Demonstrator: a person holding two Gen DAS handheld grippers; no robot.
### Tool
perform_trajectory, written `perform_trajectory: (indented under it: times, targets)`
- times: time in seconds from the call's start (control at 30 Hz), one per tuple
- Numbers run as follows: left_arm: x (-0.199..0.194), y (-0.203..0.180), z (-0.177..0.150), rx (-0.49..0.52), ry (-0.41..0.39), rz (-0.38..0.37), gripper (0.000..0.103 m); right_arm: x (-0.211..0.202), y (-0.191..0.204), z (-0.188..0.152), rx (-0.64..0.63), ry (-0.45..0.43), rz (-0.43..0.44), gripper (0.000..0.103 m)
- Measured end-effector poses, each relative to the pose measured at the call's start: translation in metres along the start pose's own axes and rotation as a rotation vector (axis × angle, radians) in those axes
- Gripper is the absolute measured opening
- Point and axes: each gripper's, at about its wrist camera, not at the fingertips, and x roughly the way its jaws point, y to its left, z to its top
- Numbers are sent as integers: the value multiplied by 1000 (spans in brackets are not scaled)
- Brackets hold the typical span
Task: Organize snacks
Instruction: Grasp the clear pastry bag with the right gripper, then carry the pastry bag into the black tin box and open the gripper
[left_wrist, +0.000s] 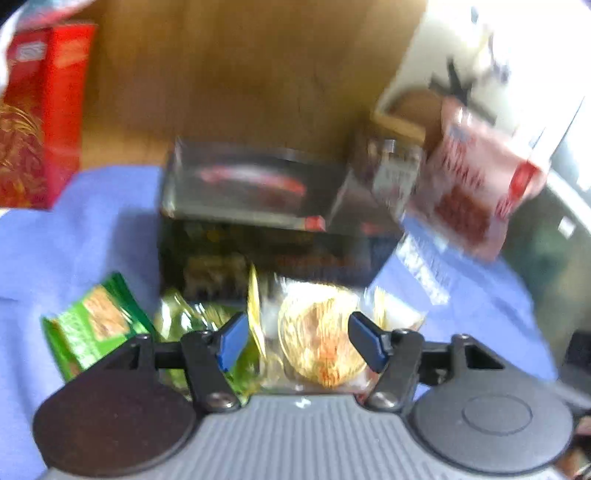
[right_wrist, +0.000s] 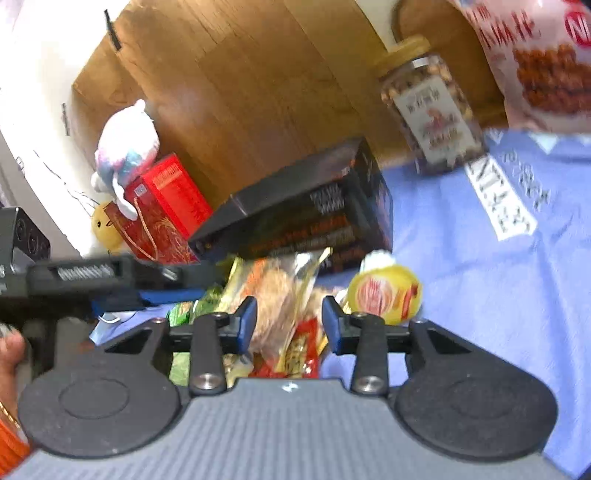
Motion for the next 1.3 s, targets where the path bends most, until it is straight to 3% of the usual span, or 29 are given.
perform_trajectory:
  times: [0.07,0.2,0.43,0.57,0.67,0.83,0.97,1.17,1.23,1.3]
  targets:
    - [12,1,-6,-34,39,-29,61,8,-2,-3,24,37,9,19]
    - [1,-9,-19,-43,29,-63,53,0,2,-9,40,43,42,17]
    - [-57,-43,-61,40,-48,-101,53,-64,9,-33,82,-30,105,17]
    - [-78,-54,-93,78,-80,-109,53,-91,18,-58,96,-24,112,17]
    - [-81,-61,-111,104,-54,-107,54,-101,28,-76,65,-9,73,18]
    - [-82,-50,-135,57,2,-113,54,-104,27,-95,65,25,52,20]
    - [-88,-42,-149,54,1,-92,55,-96,28,-102,19,49,27,28]
    - [-111,-20,-144,2,-52,-77,63,-106,29,-99,-36,-13,7,43]
    - [-113,-15,-142,-12,-38,-100,63,-111,29,-101,-53,-22,16,44]
    - [-109,-12,-140,-25,-7,-146,63,-114,34,-105,-121,-15,29,55]
